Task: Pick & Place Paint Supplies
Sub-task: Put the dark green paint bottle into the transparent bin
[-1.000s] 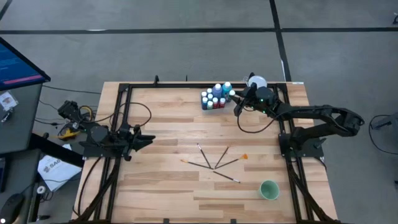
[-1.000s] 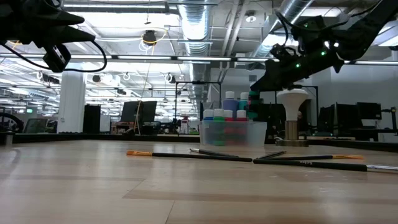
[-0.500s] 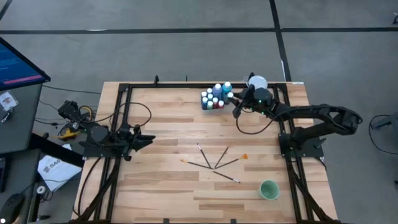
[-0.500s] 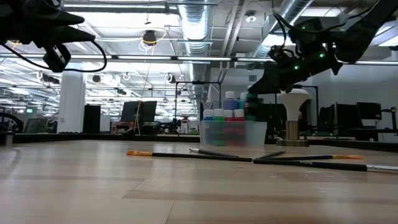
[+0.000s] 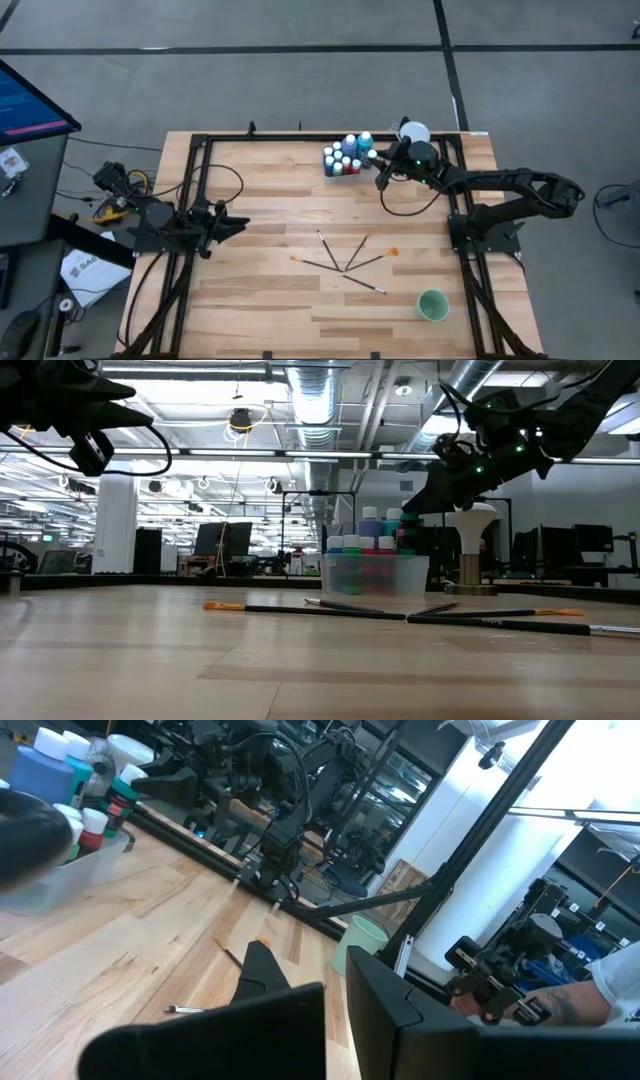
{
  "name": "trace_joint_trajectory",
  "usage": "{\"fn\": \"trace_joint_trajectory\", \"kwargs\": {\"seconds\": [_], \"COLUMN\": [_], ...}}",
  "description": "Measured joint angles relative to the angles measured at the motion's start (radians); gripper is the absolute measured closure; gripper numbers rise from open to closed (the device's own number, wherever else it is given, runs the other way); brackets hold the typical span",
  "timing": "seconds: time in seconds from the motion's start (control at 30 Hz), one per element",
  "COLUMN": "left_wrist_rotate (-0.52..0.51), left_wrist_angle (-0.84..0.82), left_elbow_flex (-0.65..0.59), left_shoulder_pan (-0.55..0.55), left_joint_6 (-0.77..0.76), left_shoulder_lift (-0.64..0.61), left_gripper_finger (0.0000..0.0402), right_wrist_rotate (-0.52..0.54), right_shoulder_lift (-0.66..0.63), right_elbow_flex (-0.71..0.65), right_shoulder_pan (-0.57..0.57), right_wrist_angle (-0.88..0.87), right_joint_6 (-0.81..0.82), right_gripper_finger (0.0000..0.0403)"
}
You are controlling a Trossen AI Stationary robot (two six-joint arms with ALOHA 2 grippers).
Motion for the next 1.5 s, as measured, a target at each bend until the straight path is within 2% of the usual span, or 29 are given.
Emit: {"fn": "trace_joint_trajectory", "kwargs": {"seconds": [0.47, 1.1, 1.37, 1.5], "left_wrist_rotate": [0.000, 0.000, 0.000, 0.000], "left_wrist_angle": [0.000, 0.000, 0.000, 0.000], "left_elbow_flex": [0.000, 0.000, 0.000, 0.000], "left_shoulder_pan": [0.000, 0.000, 0.000, 0.000], "left_joint_6": [0.000, 0.000, 0.000, 0.000], "left_shoulder_lift": [0.000, 0.000, 0.000, 0.000], "left_gripper_finger": [0.0400, 0.0400, 0.0400, 0.0400], "right_wrist_rotate": [0.000, -0.025, -0.029, -0.029], "right_shoulder_lift": [0.000, 0.011, 0.089, 0.136], "right_elbow_flex": [-0.056, -0.056, -0.056, -0.056], "right_shoulder_pan": [0.000, 0.000, 0.001, 0.001], "right_wrist_angle": [0.015, 0.068, 0.123, 0.213], "right_joint_6": [-0.016, -0.025, -0.026, -0.021], "right_gripper_finger": [0.0300, 0.0300, 0.0300, 0.0300]}}
